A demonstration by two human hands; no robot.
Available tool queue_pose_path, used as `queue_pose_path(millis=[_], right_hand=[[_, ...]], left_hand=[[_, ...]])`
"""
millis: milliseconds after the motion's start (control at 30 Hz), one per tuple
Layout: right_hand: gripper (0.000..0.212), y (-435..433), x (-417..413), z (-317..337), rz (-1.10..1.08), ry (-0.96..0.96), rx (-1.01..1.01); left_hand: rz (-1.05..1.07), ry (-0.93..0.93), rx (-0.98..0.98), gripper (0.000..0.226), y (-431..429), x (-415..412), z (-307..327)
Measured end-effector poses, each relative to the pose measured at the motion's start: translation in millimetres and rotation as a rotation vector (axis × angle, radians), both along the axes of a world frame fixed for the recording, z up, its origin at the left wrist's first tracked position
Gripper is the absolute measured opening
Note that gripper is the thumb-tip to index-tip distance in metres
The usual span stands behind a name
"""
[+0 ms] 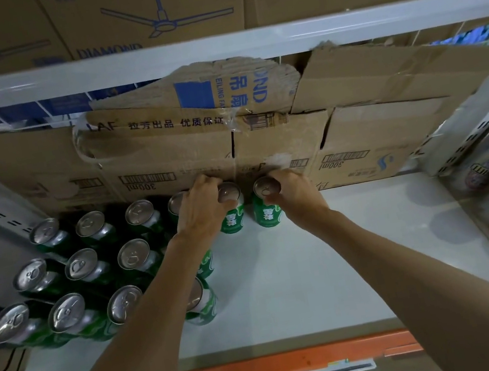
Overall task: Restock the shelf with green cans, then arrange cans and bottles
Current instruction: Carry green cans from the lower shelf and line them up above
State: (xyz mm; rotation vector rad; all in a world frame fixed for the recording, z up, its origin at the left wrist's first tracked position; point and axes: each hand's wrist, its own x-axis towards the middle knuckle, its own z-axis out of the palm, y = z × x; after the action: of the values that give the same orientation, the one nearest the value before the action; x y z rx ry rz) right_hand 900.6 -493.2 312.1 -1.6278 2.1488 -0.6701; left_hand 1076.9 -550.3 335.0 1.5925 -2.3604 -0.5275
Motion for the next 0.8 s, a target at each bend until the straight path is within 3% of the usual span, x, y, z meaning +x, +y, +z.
queue_pose_path(millis=[433, 800], right_hand=[[0.04, 0, -1, -1, 0.047, 0.066, -0.047], [0.029, 2, 1, 3, 0.025, 0.015, 0.014]], left_hand=[[0.04, 0.139, 0.031, 0.044, 6, 2, -4], [0.016, 0.036, 0.071, 0.044, 3, 4, 4]])
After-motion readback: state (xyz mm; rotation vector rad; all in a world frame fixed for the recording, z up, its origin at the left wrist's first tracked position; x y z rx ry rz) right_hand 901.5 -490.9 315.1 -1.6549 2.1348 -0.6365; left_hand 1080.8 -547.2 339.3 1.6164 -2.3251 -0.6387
